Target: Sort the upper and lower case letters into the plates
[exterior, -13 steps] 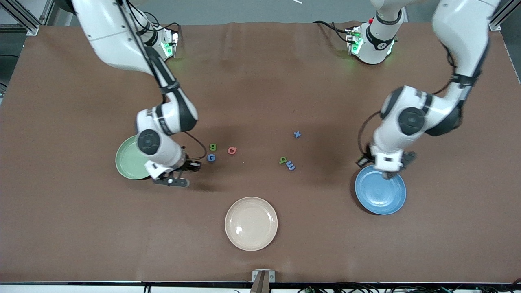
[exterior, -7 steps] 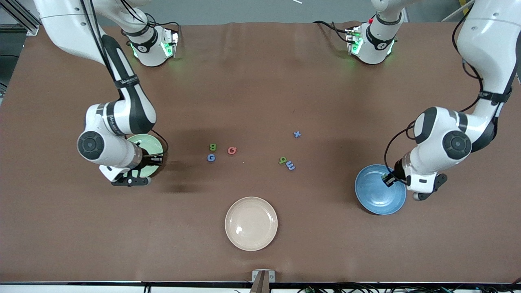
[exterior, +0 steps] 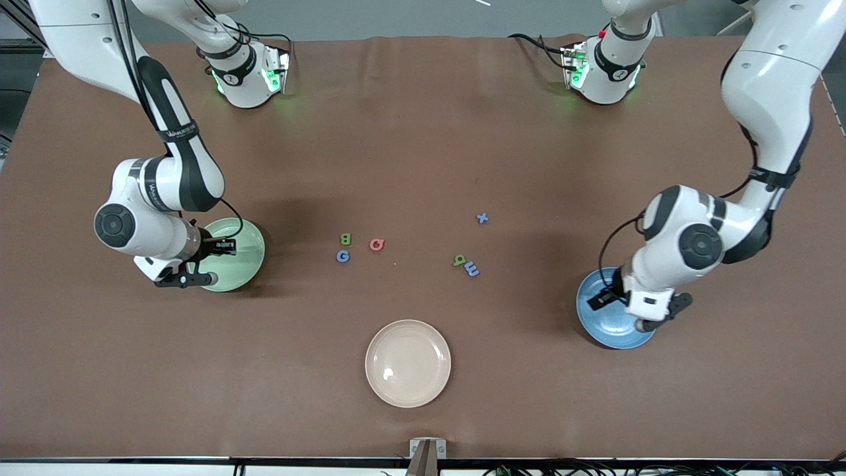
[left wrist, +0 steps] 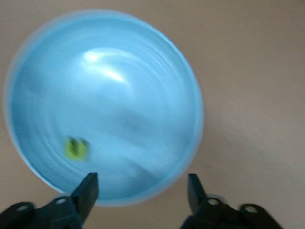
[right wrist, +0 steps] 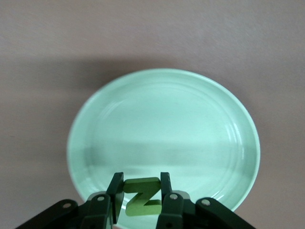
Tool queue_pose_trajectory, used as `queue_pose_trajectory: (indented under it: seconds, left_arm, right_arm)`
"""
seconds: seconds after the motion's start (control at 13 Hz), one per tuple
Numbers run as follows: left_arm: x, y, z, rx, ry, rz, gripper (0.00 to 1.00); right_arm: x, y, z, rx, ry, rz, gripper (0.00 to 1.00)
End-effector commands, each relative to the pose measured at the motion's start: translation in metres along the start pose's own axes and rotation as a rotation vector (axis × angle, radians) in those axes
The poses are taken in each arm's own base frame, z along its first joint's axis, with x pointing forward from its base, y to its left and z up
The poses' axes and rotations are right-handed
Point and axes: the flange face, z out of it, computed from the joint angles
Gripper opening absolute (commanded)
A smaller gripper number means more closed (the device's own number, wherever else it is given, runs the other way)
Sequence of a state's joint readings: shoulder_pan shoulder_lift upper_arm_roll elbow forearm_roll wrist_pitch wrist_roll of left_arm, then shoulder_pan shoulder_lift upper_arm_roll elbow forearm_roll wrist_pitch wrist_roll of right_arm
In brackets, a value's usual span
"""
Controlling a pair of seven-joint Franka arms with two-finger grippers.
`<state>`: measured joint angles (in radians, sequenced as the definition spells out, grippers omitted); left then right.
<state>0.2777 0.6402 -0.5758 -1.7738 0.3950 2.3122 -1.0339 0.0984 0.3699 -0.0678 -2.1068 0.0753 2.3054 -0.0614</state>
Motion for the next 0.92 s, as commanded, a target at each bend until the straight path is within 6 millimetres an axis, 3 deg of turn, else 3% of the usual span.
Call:
queue_pose_trajectory:
  seconds: [0.0, 0.23, 0.31, 0.38, 0.46, 0.61, 0.77, 0.84]
  left_arm:
    - [-0.052, 0.028, 0.004, 0.049, 0.012, -0.099, 1.0]
    - [-0.126, 0.057, 0.025, 0.089, -0.01, -0.096, 1.0]
    - [-0.15, 0.063, 0.032, 0.093, -0.015, -0.087, 0.99]
    - [-0.172, 0.068, 0.035, 0.088, -0.012, -0.074, 0.94]
    - [-0.196, 0.073, 0.038, 0.067, -0.006, -0.076, 0.91]
    - [-0.244, 0.072, 0.044, 0.02, 0.034, -0.07, 0.88]
    - [-0.266, 0.07, 0.054, 0.024, 0.085, -0.067, 0.83]
    - [-0.285, 0.072, 0.062, 0.016, 0.102, -0.027, 0.75]
  right_arm:
    - [-0.027, 0.017, 0.019, -0.002, 0.041, -0.005, 0.01]
    - [-0.032, 0.018, 0.027, -0.002, 0.032, -0.001, 0.06]
    - [-0.032, 0.017, 0.027, -0.002, 0.029, -0.001, 0.26]
    - [-0.032, 0.017, 0.027, -0.002, 0.03, -0.001, 0.88]
    - [-0.03, 0.015, 0.025, -0.001, 0.03, 0.0, 1.0]
    - [-0.023, 0.004, 0.011, 0.004, 0.011, 0.01, 1.0]
    - [-0.011, -0.026, -0.012, 0.003, 0.003, 0.071, 1.0]
    - [-0.007, -0.049, -0.018, 0.001, 0.009, 0.099, 1.0]
